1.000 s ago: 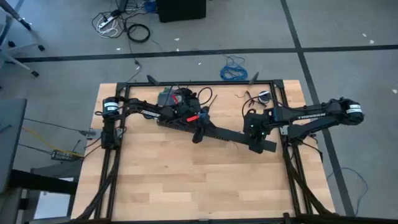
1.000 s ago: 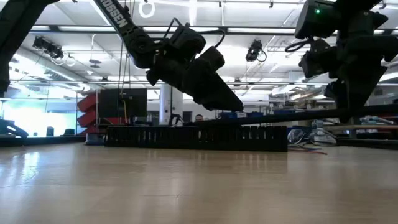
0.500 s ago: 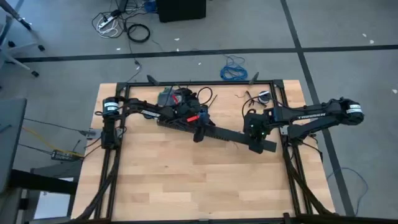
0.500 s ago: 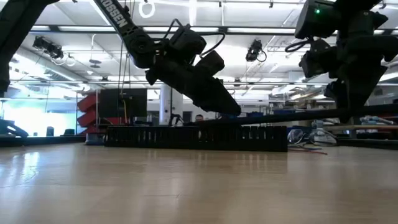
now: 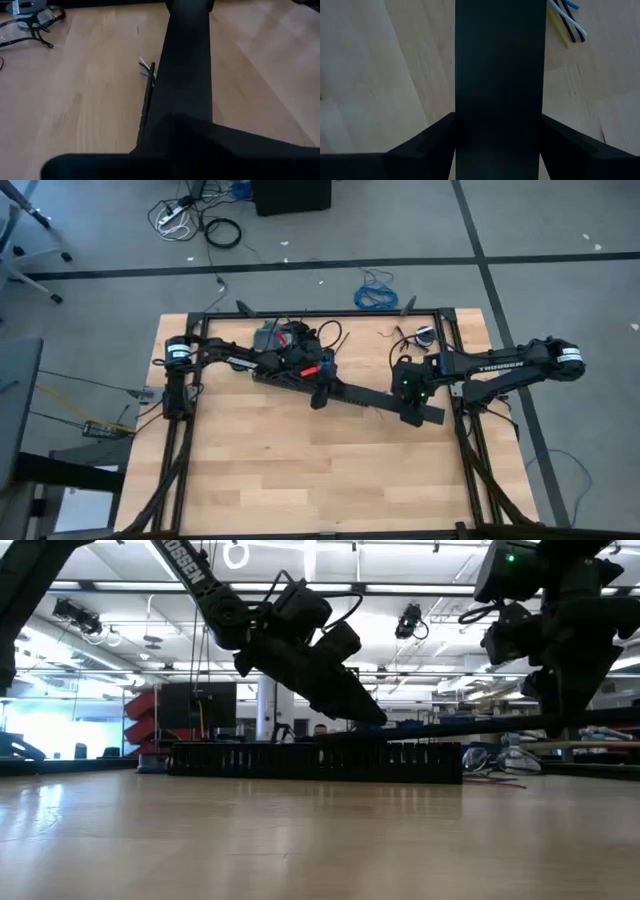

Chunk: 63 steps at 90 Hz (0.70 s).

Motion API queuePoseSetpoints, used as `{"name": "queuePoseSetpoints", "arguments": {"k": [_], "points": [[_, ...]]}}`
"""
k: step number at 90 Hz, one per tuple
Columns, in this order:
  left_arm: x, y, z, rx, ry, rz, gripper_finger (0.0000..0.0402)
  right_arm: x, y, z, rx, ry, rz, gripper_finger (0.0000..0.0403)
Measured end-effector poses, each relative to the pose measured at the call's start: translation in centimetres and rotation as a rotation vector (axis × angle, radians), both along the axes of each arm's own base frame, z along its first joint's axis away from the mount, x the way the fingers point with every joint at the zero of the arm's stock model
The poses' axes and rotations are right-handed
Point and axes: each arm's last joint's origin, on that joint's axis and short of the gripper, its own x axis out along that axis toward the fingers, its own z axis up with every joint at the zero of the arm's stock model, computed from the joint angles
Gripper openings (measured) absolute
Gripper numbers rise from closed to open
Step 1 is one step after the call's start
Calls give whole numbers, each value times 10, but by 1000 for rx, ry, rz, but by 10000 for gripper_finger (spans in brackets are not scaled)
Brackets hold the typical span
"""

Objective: Ziptie cables
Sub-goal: Close the black cable duct cover

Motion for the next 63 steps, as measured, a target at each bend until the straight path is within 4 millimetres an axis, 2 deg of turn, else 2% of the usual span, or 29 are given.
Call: {"name": "queuePoseSetpoints", "arguments": {"k": [36, 63], "points": [[-1, 0, -2, -3, 21, -2, 0, 0, 0, 0, 0, 0, 1, 240], [4, 0, -16, -17, 15, -15, 0, -1, 0, -1, 7, 11, 1, 240]]}}
